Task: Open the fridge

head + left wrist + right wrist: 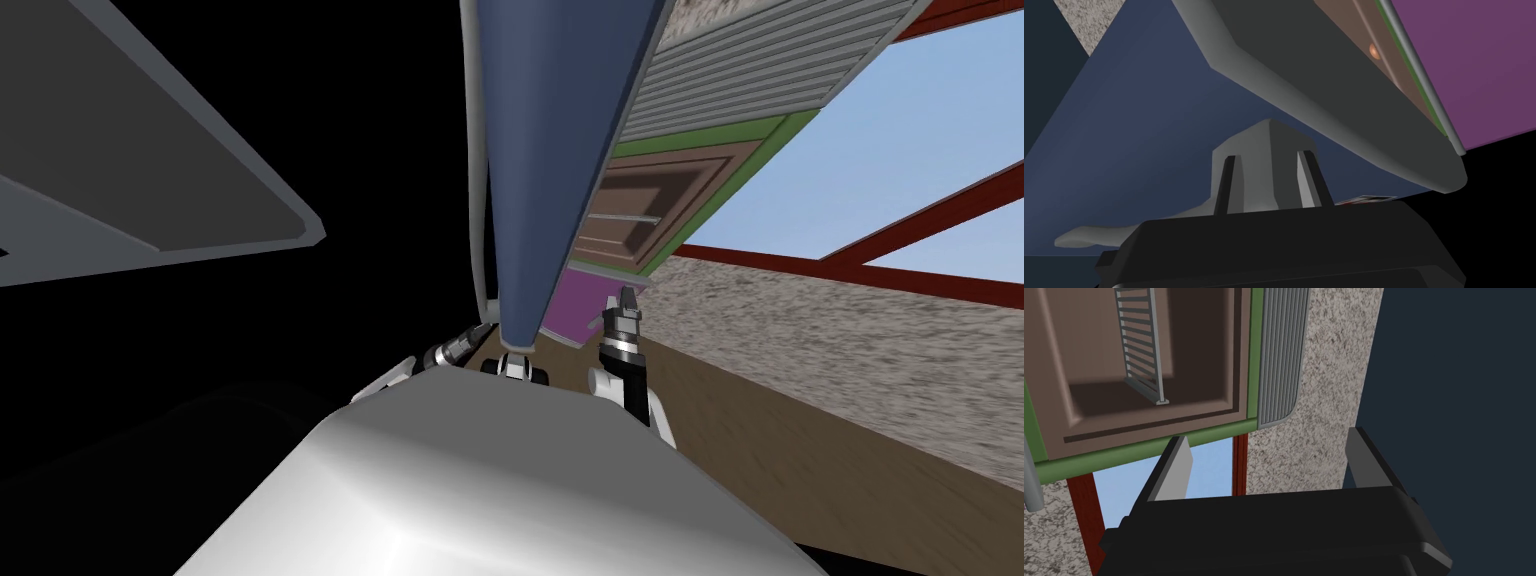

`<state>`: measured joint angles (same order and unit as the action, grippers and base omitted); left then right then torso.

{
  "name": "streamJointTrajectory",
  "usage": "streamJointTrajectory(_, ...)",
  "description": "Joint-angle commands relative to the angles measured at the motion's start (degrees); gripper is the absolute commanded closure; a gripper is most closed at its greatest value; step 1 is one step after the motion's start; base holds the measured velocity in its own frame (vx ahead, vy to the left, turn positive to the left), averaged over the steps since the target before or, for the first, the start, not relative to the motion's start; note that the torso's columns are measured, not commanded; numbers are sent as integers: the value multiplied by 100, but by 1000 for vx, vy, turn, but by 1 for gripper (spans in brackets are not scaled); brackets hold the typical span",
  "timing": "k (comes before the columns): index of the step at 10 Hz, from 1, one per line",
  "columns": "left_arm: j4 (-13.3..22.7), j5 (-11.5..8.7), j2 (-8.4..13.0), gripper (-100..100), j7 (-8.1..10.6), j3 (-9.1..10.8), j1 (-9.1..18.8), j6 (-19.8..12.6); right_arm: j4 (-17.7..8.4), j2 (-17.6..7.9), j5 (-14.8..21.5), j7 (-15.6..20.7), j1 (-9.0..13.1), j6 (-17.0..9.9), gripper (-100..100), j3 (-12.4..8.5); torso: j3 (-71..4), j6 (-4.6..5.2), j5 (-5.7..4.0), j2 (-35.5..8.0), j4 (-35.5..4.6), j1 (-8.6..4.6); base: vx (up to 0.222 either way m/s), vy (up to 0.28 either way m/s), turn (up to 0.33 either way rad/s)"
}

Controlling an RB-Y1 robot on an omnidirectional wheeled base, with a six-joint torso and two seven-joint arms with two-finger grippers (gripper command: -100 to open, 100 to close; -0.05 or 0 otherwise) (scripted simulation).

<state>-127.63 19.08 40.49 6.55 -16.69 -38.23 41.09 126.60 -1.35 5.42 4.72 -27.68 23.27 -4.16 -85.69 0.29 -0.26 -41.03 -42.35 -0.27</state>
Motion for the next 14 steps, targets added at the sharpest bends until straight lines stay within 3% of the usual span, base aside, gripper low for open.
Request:
streamJointTrajectory(1,-92,-9,37,100,34,-10,105,137,0,1,0,0,0,0,0,0,-12,6,-6,18,2,-28,64,231,-70)
streamJointTrajectory(2,-117,5,114,100,66,-46,97,231,0,1,0,0,0,0,0,1,-24,10,-8,32,5,-21,18,283,-175)
streamJointTrajectory(3,-266,38,259,-100,115,-26,-150,125,0,0,0,0,0,0,0,0,-14,7,1,13,3,0,12,143,83)
streamJointTrajectory(6,-545,37,384,-100,178,36,-306,72,1,4,0,0,-1,1,0,3,92,-10,2,-101,2,-48,55,-31,98)
streamJointTrajectory(9,-962,35,571,-100,273,128,-539,-8,1,3,0,0,0,0,0,3,101,-27,30,-115,7,44,42,-16,72)
streamJointTrajectory(12,-1379,33,758,-100,368,220,-772,-89,0,3,0,0,0,0,0,2,81,-33,13,-128,-8,24,46,9,81)
streamJointTrajectory(14,-1235,84,786,-100,338,195,-768,-129,0,3,0,0,1,0,0,3,60,-46,-5,-127,-19,-7,15,2,2)
